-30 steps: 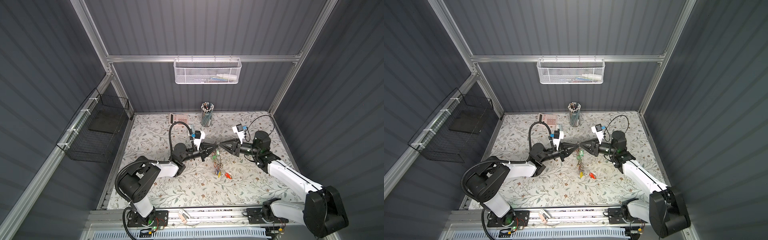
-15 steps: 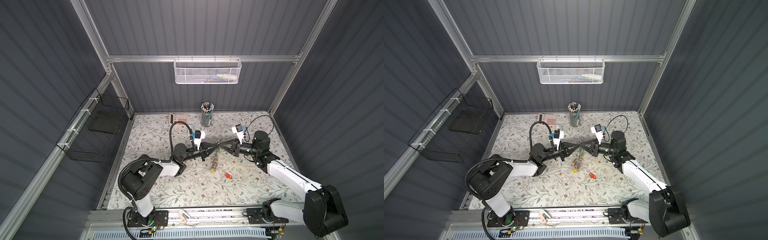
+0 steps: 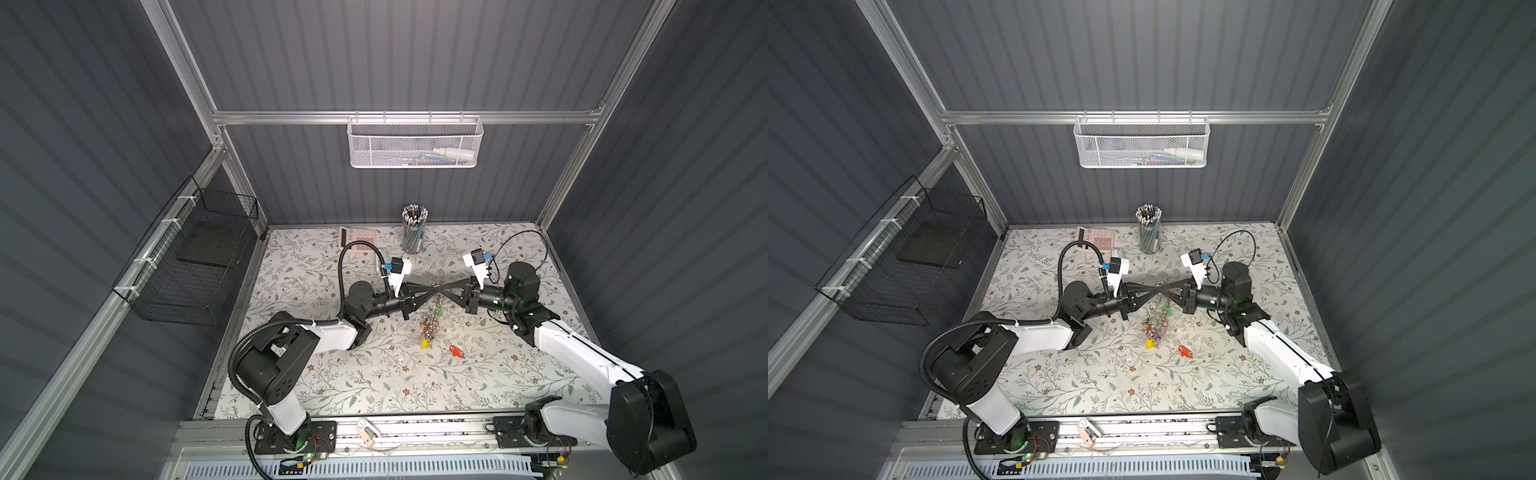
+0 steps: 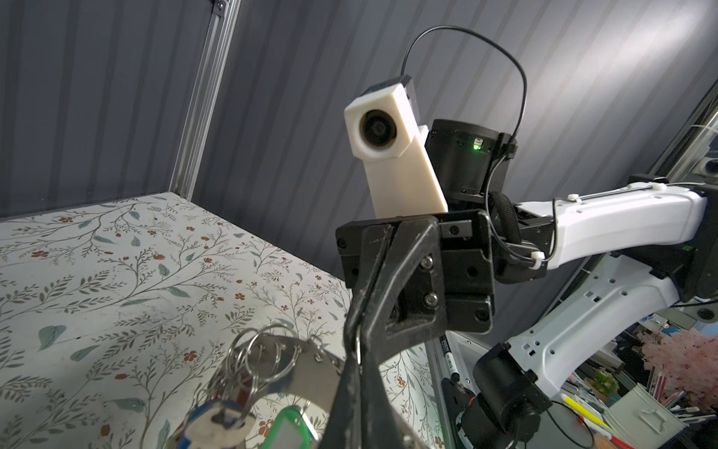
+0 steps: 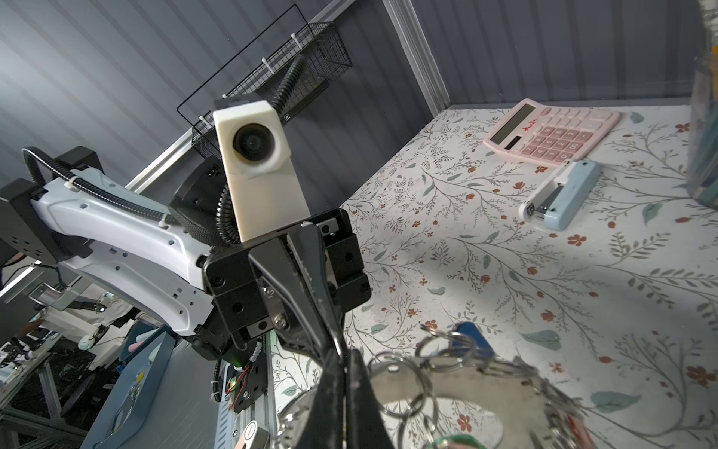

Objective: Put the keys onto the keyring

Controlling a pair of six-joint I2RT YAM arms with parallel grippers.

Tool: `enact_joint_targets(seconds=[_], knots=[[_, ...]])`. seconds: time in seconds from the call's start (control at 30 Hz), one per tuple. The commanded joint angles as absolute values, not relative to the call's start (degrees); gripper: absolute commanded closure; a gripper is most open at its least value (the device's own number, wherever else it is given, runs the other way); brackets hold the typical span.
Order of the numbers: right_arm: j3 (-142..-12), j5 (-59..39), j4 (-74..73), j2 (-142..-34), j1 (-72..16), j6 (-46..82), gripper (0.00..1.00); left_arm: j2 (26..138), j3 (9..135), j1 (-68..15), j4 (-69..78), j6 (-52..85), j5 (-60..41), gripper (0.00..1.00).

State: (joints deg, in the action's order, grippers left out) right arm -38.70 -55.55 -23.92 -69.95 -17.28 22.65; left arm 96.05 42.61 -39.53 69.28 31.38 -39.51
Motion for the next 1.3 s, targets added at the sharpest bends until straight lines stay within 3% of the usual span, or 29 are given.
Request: enact_joint_targets(seconds=[0.0,0.17,0.33,0.4,0.6,0.8,1.27], knots=[[-41.18,-54.57,-22.74,-68.60,-17.99,22.04,1.00,92.86,45.21,-38.85,59.78,23.91,-41.65,0.94],[-42.84,-53.93,-20.38,-68.29,-18.33,19.56,1.00,88.52,47.48,-38.52,43.22,16.24,-40.35,0.81],[-44.73,-52.34,-14.22,-67.34,-18.63,14.20,1.00,82.74,49.28,-37.56,27.11,8.65,-38.07,0.53],[-44.99,-51.89,-12.24,-66.87,-18.84,12.10,1.00,80.74,50.30,-37.07,20.88,4.92,-37.15,0.46],[-47.52,-50.53,-4.76,-66.22,-19.68,5.75,1.00,77.95,57.44,-36.12,0.77,-7.99,-38.42,0.42],[-47.55,-52.59,-4.61,-66.31,-20.12,4.50,1.00,81.48,65.89,-35.95,-11.41,-15.35,-42.76,0.44],[-47.72,-54.64,-5.71,-67.24,-20.32,4.72,1.00,89.36,75.10,-35.94,-18.21,-18.54,-45.70,0.50]])
